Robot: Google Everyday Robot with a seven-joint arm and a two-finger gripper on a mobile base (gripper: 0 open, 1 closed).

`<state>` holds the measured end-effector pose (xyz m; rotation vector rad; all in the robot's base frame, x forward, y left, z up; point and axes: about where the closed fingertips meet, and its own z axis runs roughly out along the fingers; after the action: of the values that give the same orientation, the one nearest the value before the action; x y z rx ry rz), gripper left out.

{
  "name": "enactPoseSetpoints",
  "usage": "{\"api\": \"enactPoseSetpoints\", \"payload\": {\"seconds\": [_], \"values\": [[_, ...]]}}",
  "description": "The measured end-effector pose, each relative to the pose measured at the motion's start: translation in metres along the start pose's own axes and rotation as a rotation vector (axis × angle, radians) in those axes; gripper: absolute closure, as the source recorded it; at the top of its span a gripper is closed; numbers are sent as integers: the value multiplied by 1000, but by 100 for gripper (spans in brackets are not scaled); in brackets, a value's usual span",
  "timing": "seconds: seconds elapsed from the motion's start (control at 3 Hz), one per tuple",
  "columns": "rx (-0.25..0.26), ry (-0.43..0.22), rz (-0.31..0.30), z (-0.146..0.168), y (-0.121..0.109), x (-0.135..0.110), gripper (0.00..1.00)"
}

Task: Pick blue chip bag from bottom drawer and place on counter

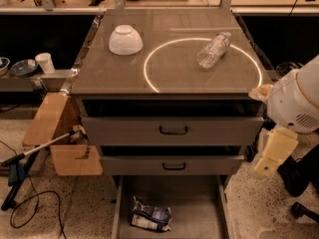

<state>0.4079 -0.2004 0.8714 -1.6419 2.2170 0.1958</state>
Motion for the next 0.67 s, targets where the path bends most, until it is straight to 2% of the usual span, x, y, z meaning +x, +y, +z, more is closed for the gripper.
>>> {"api": "enactPoseSetpoints", "payload": {"seconds": [0.33,0.67], "values": [[3,-17,8,5,5,7,0],[-13,-25,30,27,12,20,0]]}}
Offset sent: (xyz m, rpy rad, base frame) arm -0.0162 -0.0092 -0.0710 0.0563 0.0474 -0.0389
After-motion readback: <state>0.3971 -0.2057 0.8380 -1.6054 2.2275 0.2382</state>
